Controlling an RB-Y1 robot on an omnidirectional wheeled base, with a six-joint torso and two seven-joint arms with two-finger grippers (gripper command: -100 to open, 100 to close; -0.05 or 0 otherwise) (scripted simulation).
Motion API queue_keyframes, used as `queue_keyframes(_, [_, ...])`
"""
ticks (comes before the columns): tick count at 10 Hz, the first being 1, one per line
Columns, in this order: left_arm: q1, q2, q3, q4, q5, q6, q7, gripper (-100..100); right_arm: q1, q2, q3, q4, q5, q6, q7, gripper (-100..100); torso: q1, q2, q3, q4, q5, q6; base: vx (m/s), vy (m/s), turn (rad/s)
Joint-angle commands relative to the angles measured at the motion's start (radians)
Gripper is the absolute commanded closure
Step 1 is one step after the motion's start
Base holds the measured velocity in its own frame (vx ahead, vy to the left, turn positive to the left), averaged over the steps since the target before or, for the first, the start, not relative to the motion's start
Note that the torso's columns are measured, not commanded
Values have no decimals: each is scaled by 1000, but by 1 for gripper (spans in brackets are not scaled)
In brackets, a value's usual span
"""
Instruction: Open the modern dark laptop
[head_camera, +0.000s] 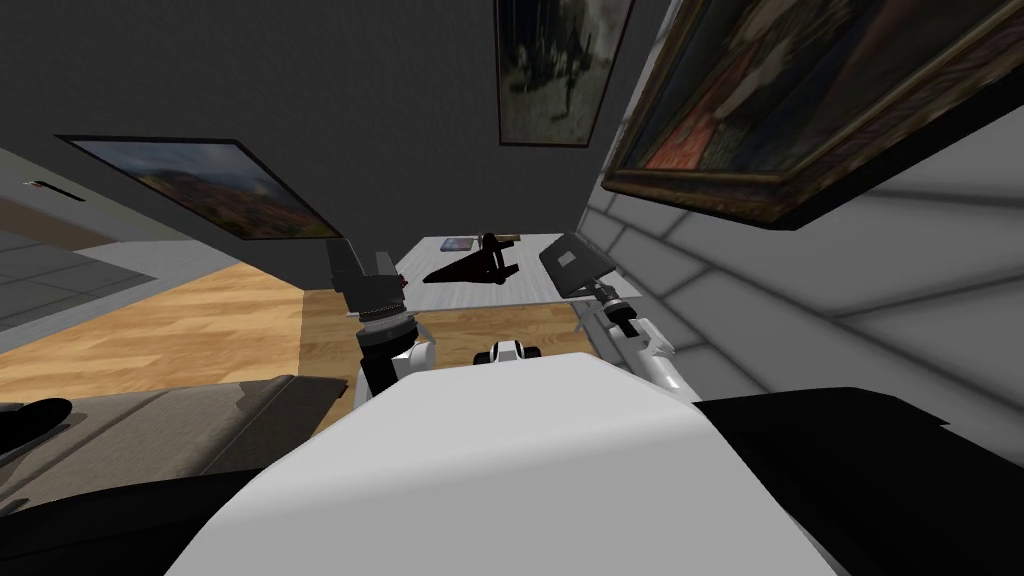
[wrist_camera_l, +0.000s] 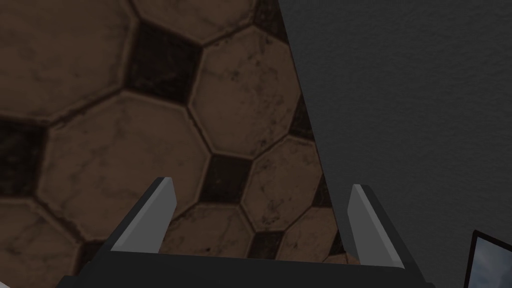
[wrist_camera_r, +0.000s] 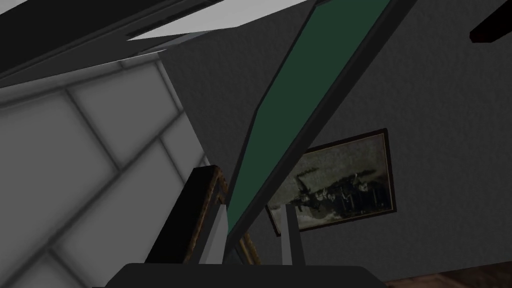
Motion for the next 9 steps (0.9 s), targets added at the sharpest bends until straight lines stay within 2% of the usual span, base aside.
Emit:
queue_keyframes(1, [0, 0, 0, 0, 0, 0, 0, 0, -10, 38, 30, 47, -24, -11, -21, 100, 1, 1, 0, 0, 0, -1, -18, -69, 16])
queue_keyframes(2, [0, 0, 0, 0, 0, 0, 0, 0, -19, 52, 37, 66, -37, -15, -32, 100, 1, 0, 0, -1, -1, -2, -28, -72, 39])
queue_keyframes(3, [0, 0, 0, 0, 0, 0, 0, 0, -25, 33, 16, 54, -34, -14, -26, 100, 1, 0, 0, 0, 0, -2, -18, -33, 1])
queue_keyframes(4, [0, 0, 0, 0, 0, 0, 0, 0, -39, 77, 29, 96, -59, -38, -44, 100, 3, 0, -1, 4, 5, 0, 3, -73, -7])
queue_keyframes(5, [0, 0, 0, 0, 0, 0, 0, 0, -45, 99, 35, 116, -70, -50, -50, 100, 1, 1, 0, 4, 5, 0, -16, -113, -1])
queue_keyframes(6, [0, 0, 0, 0, 0, 0, 0, 0, -42, 44, 24, 71, -72, -6, -75, -100, -2, 1, 0, 4, 3, -2, -38, -28, 44])
queue_keyframes(9, [0, 0, 0, 0, 0, 0, 0, 0, -39, -8, 22, 42, -84, 33, -114, -100, 6, 7, 3, 10, 10, 3, -18, 48, 21])
